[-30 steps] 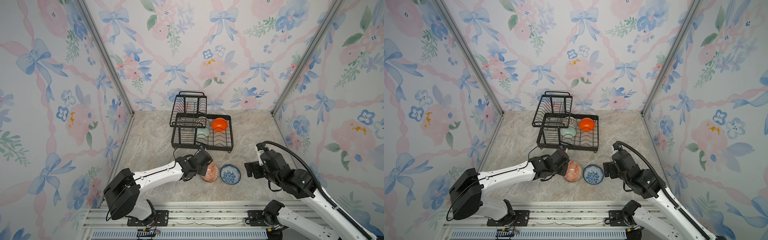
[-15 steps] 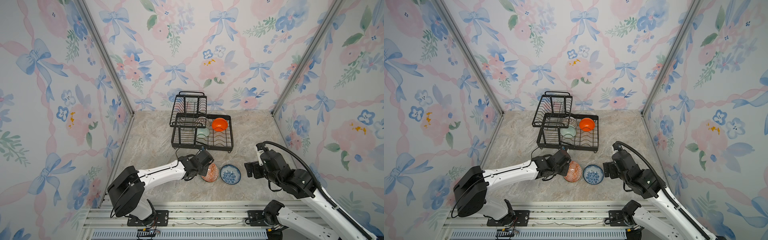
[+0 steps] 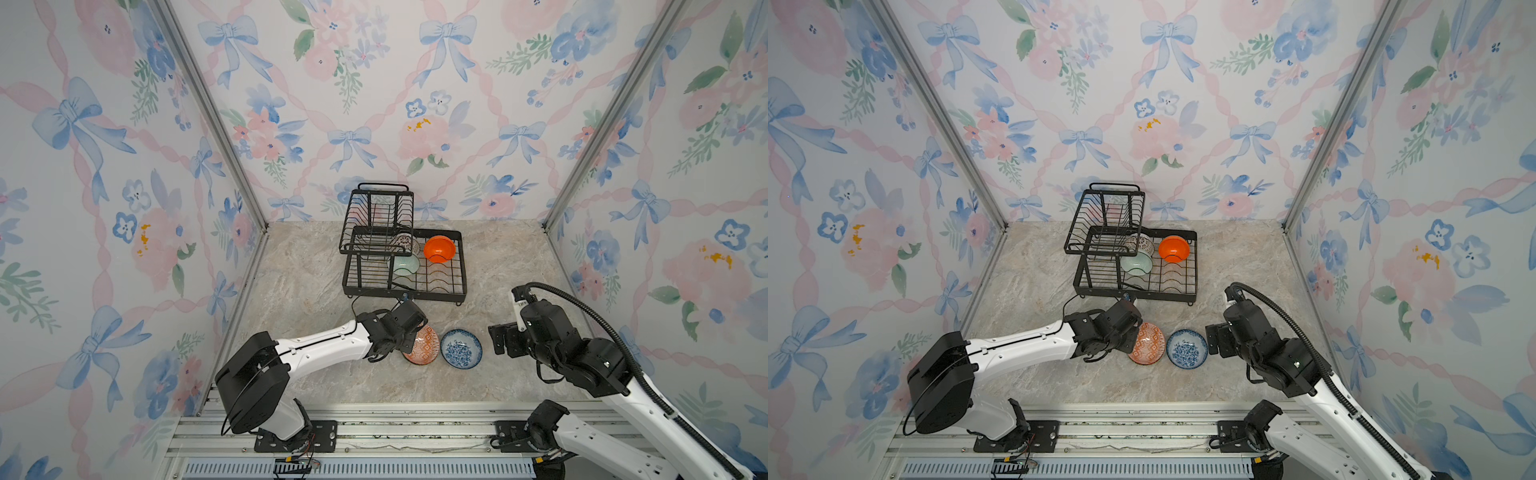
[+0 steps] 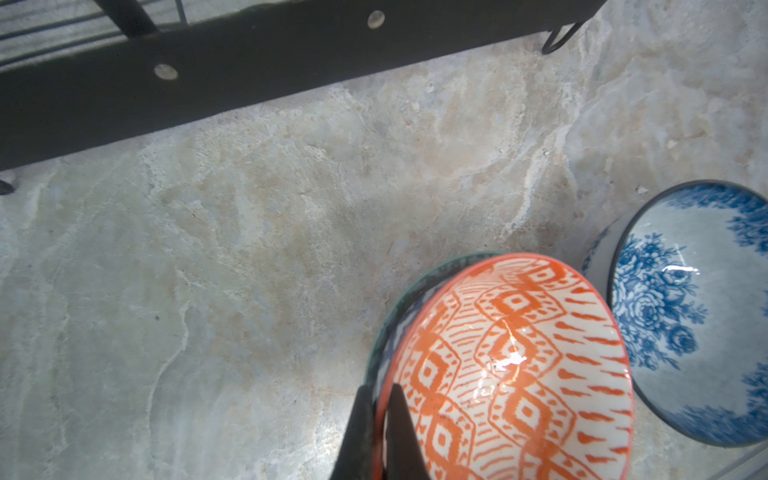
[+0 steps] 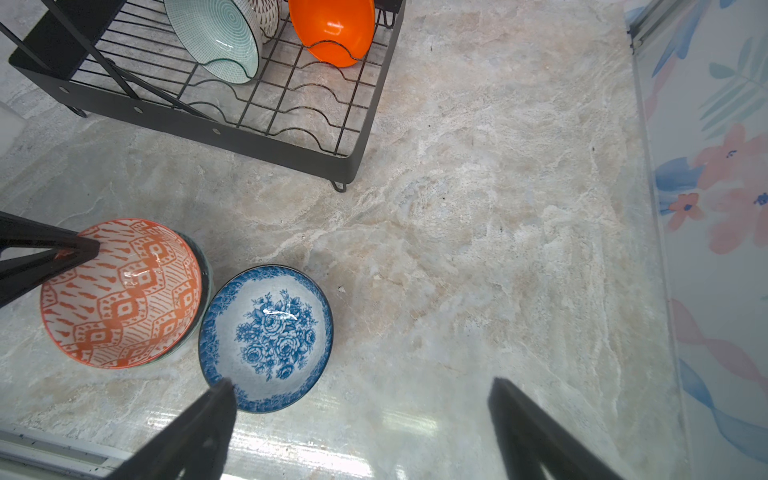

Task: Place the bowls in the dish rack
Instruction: 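Lift the orange-patterned bowl toward the right gripper while the right gripper approaches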

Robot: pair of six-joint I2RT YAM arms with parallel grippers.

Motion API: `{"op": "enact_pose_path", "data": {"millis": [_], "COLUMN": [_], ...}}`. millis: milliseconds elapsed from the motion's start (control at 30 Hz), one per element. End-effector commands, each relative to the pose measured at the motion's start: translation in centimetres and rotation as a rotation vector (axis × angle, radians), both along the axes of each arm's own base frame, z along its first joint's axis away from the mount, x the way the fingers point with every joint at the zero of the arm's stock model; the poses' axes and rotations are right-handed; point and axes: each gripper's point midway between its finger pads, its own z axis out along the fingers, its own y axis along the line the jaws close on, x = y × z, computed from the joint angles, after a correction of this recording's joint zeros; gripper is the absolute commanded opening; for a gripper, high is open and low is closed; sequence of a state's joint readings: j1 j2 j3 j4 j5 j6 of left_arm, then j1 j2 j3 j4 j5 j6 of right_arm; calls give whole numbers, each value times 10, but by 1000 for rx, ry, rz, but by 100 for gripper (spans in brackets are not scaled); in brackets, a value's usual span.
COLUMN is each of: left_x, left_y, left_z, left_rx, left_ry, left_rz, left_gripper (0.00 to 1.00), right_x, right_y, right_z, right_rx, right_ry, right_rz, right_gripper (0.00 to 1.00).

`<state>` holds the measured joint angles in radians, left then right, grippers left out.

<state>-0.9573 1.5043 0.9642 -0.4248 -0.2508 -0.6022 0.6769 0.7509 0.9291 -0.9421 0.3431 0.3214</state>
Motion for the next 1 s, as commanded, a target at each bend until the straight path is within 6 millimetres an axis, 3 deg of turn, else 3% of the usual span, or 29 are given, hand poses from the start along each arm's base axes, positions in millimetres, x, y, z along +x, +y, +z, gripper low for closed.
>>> {"op": "enact_pose_path", "data": {"millis": [0,500,967], "left_x": [8,18,14], "left_y": [-6,-14,-43], "left_z": [23,83,159], "left_rx": [-26,-113,-179], "left_ry": [-52,-167,-343], "left_rz": [-1,22,-34], "left_gripper": [0,0,0], "right_x": [0,-2,-2], "right_y": [3,10,48], "right_z": [4,19,55], "right_rx": [2,41,265], "right_ry": [-5,10,21], "right_rz": [21,62,139], "right_gripper": [97,97,97]}}
